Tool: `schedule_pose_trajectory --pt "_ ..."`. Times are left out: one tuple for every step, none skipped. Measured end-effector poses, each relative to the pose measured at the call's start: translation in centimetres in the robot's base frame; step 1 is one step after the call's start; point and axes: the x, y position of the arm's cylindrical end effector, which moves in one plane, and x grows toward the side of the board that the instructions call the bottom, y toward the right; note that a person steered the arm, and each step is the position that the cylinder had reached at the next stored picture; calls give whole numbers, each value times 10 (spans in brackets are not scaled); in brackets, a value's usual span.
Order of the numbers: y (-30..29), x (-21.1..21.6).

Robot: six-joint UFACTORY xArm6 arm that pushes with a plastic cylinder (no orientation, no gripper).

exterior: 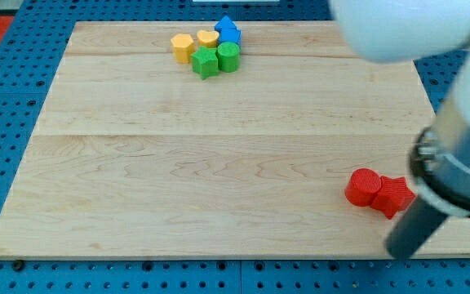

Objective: Push the red star into the green star

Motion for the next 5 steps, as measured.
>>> schedule_pose_trajectory --pt "54 -13" --pt "40 -56" --pt "-2 -85" --pt "-44 -85" --pt "-39 -85"
